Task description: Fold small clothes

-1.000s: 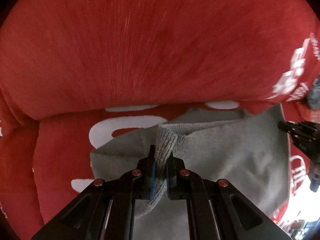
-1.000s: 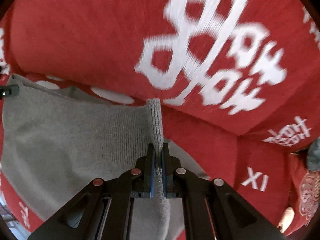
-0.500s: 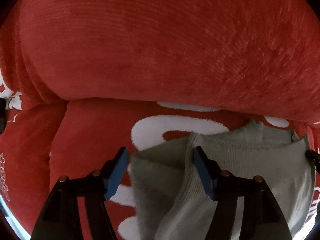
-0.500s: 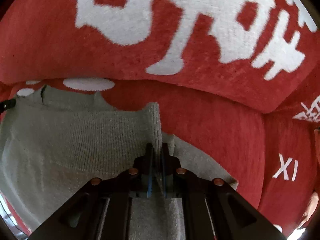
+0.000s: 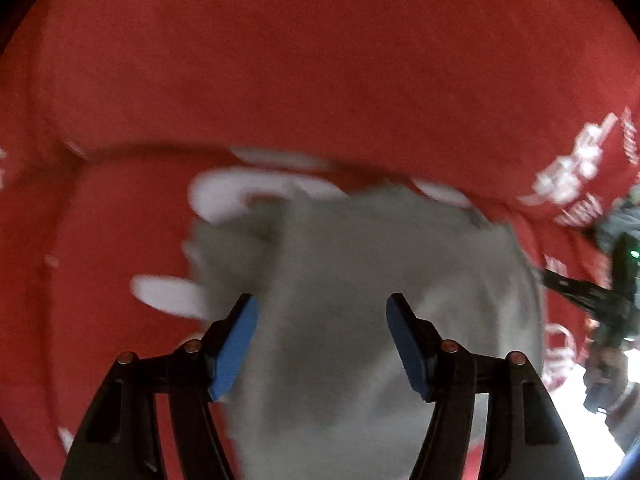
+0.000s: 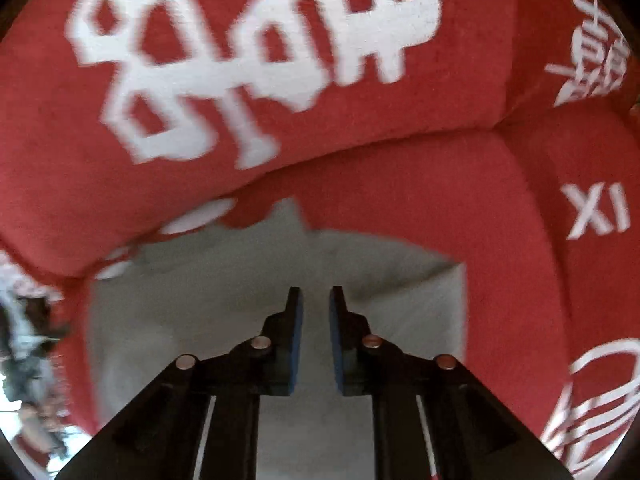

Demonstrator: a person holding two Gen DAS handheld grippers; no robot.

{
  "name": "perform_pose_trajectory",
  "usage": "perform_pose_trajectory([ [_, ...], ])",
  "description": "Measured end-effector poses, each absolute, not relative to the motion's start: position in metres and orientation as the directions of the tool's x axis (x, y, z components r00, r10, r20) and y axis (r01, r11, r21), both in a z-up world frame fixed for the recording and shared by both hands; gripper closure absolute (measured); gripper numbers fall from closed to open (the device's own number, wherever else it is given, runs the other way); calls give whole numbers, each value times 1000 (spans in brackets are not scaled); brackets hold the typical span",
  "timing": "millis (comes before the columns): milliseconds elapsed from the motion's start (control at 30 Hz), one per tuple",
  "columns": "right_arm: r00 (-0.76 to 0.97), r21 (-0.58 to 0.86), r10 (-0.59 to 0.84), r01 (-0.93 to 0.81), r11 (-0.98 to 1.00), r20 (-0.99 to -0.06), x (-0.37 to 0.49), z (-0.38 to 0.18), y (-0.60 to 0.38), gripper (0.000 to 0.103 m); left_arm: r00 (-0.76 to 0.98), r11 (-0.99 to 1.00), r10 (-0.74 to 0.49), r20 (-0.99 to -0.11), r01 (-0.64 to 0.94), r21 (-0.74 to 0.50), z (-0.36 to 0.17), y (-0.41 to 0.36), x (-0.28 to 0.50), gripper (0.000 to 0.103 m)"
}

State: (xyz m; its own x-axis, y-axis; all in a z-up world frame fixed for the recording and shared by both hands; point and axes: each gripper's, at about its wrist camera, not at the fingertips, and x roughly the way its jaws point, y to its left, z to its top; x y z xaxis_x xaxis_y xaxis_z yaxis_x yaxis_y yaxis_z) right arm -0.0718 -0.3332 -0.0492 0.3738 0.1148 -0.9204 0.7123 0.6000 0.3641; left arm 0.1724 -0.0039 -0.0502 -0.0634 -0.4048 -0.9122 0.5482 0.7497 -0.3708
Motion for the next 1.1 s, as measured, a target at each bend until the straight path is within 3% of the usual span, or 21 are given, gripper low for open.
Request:
perform_pose_trajectory([
  [133, 335, 383, 198, 694, 610, -921, -76, -77, -314, 89, -67, 787, -354, -933, 518, -336, -87, -7, 166, 36],
  [233, 359, 382, 162, 714, 587, -919, -90, -87, -310, 103, -49, 784, -397, -916, 502, -366, -89, 3, 167, 36],
  [400, 379, 404, 166, 724, 560, -910, -116, -74, -327, 103, -49, 784, -354, -934, 530, -324, -83, 19, 169, 36],
  [500, 359, 380, 150, 747, 545, -921, -129, -63, -336, 103, -20, 814, -243, -970, 539, -215, -82, 32, 164, 35],
  [600, 339, 368, 153, 769, 522, -928, -146, -53, -343, 103, -46, 835, -227, -973, 505, -219, -78, 55, 157, 35],
  [700, 359, 404, 186, 792, 458, -915, -164, -49, -344, 99, -82, 861, -257, -963, 434, -266, -71, 80, 149, 35],
  [733, 356, 402, 187, 801, 444, -915, -168, -47, -342, 91, -103, 869, -275, -956, 399, -293, -71, 89, 144, 33],
  [767, 360, 408, 192, 808, 426, -913, -176, -45, -339, 84, -122, 875, -287, -950, 369, -312, -71, 95, 139, 21],
  [800, 373, 425, 205, 817, 389, -905, -189, -42, -333, 65, -147, 883, -312, -939, 321, -344, -71, 104, 132, 19],
  [833, 385, 439, 215, 821, 365, -898, -197, -41, -330, 53, -169, 883, -336, -927, 286, -372, -72, 110, 126, 19],
  [967, 448, 501, 245, 833, 235, -860, -241, -34, -310, 52, -263, 877, -407, -875, 154, -455, -81, 121, 102, 19],
  [1100, 453, 511, 261, 829, 229, -852, -252, -40, -300, 52, -274, 884, -418, -866, 97, -457, -90, 118, 85, 19],
])
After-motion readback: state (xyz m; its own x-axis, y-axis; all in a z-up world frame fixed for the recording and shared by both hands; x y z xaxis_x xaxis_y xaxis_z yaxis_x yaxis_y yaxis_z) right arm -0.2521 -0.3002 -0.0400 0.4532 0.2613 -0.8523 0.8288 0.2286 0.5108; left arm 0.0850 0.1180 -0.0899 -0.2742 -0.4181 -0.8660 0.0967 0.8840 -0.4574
